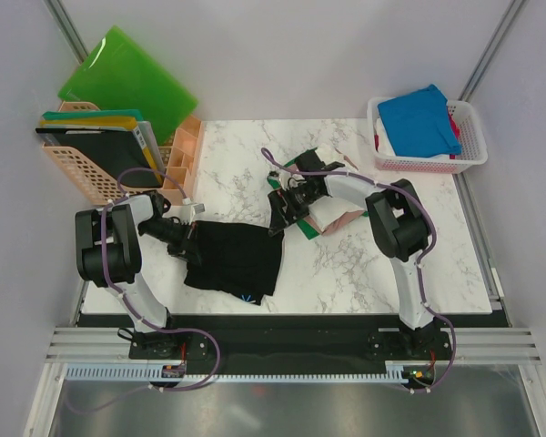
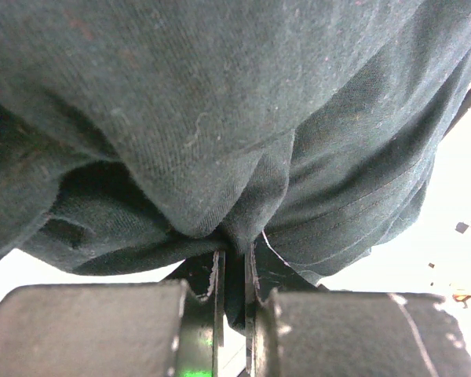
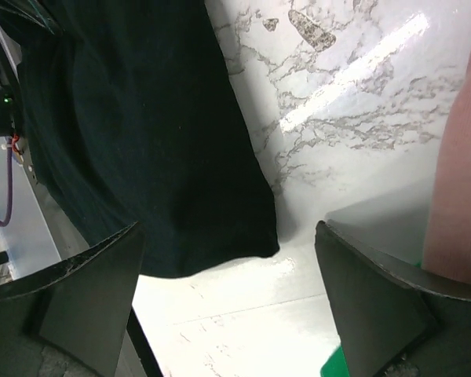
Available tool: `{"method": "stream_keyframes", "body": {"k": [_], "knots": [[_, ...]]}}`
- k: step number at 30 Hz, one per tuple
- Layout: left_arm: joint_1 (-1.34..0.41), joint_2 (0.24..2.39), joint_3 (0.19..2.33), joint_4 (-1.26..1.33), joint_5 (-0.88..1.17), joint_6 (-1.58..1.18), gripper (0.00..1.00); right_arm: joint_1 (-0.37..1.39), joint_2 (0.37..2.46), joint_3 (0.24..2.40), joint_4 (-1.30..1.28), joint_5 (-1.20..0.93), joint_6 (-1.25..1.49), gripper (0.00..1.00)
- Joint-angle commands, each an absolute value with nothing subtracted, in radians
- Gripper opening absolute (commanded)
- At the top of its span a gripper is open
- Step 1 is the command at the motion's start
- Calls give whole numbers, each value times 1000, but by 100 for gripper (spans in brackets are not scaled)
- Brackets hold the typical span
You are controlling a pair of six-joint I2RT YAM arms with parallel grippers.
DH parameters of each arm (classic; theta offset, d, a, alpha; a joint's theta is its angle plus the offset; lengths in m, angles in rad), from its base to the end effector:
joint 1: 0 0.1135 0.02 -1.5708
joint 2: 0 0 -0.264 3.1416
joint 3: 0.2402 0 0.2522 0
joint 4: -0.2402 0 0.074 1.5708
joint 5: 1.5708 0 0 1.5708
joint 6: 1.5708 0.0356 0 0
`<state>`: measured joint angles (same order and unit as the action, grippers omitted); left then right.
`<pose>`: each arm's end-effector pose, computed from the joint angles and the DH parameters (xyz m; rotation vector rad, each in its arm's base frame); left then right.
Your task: Fold and stack the t-shirts
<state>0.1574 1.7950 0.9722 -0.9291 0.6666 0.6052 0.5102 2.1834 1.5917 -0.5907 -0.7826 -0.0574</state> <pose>0.2710 0.0207 0.1318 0.5512 2.8283 -1.0229 0.3771 0.2398 0.1508 -0.9653 2.5281 1.2035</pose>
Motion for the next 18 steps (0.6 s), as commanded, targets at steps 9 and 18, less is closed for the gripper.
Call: {"method": "stream_keyframes", "body": {"k": [9,18], "knots": [[155,1848,973,-864,630,655,2,615,2249,1531,-615,-872,-37,98],[155,1830,954,-862,620,658,2,707,2273,1551,-678,-942,-61,97]]}}
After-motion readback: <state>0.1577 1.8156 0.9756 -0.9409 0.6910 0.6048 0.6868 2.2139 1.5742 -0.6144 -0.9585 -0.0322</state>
